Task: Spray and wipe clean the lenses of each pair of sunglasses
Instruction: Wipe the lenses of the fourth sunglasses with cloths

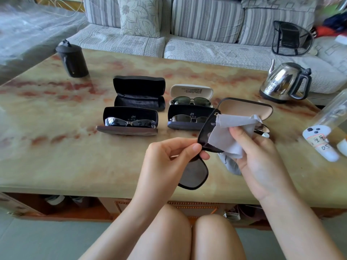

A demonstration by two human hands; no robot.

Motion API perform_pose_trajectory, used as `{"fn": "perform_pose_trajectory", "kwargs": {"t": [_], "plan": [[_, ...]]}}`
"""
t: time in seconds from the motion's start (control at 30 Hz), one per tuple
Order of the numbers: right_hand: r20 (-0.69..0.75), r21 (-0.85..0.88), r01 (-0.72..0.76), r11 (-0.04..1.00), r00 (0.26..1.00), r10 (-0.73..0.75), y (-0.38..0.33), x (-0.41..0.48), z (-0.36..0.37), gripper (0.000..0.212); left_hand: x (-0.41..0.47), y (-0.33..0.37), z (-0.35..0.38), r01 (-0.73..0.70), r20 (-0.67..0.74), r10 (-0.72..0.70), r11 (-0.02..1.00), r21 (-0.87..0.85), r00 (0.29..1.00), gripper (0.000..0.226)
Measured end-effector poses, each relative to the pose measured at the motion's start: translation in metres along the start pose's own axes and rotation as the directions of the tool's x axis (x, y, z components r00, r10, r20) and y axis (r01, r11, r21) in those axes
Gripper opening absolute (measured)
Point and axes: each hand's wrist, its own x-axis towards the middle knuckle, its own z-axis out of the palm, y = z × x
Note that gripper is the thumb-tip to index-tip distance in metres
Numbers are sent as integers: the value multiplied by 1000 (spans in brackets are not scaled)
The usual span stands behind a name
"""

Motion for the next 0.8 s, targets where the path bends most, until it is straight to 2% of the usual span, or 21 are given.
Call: {"fn": "perform_pose_trajectory", "kwargs": {"t": [0.07,0.13,0.23,0.33,0.47,0.53,0.6,0.7,0.77,0.8], "plan": [[-53,-11,14,1000,999,-14,7,-4,2,97,0,-1,0,13,-15,-13,1000,-10,1000,22],[-40,-54,-11,998,999,9,11,-11,6,106,0,-1,0,28,-34,-28,999,-22,999,23],[35,-126,-24,992,999,29,15,-21,8,93,0,-3,-1,17,-58,-15,1000,19,998,27],[76,-184,8,983,997,6,13,-22,1,94,-1,-2,-1,38,-46,-37,999,12,998,31],[172,-275,65,959,985,-18,2,-17,-13,81,-1,0,-6,35,17,-36,998,45,999,17],[205,-302,79,950,979,-16,-3,-14,-19,83,2,1,-9,34,70,-39,997,71,997,14],[195,-297,88,951,980,-29,-12,-14,-21,69,7,2,-14,35,124,-47,995,93,991,14],[132,-328,171,929,982,-134,-35,-7,-27,19,16,7,-20,60,203,-80,993,105,976,13],[125,-448,258,856,966,-226,-53,0,-31,13,22,11,-25,51,265,-95,984,168,960,12],[170,-483,312,818,950,-261,-62,2,-32,15,25,13,-27,43,300,-105,977,207,948,12]]}}
